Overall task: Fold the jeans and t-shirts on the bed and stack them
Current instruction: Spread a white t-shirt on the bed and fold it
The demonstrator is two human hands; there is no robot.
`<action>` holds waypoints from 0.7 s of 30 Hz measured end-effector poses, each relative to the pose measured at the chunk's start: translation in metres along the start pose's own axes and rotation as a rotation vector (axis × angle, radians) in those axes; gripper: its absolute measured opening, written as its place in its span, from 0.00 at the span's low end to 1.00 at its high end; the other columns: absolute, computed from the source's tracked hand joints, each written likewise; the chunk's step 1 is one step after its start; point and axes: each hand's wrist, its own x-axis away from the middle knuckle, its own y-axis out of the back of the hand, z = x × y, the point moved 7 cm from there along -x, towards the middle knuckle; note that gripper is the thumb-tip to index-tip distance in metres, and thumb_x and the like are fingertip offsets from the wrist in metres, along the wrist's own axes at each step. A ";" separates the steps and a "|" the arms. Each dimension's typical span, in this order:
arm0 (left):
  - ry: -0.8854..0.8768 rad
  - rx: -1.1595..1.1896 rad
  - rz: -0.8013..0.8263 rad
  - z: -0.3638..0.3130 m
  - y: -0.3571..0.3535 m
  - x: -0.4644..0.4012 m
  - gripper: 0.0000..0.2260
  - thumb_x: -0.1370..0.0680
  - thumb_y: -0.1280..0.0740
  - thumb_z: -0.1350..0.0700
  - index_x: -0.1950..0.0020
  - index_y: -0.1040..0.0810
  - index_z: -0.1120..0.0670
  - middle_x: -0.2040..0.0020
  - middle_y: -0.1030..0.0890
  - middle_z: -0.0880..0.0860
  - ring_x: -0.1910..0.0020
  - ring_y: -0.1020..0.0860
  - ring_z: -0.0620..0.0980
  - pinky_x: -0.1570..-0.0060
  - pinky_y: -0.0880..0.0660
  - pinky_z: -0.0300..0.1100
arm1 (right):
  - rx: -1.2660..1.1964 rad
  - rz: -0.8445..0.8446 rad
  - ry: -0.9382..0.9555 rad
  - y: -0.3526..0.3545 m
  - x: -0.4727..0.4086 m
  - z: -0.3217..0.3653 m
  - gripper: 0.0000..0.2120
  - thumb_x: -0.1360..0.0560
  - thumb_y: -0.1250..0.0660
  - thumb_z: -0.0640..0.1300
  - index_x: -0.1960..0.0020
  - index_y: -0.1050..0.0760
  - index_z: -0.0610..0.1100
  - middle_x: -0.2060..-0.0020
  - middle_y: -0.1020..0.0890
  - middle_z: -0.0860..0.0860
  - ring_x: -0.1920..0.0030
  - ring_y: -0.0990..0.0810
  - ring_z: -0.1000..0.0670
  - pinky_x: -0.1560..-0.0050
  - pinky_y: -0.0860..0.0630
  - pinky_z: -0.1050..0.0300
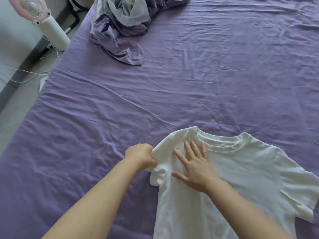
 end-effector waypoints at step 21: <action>-0.259 0.189 -0.398 -0.089 -0.019 0.041 0.21 0.22 0.43 0.59 0.29 0.36 0.48 0.32 0.30 0.51 0.34 0.33 0.52 0.39 0.33 0.44 | -0.038 -0.049 -0.319 -0.013 0.104 -0.081 0.30 0.23 0.50 0.62 0.24 0.50 0.52 0.23 0.52 0.49 0.25 0.63 0.47 0.28 0.65 0.47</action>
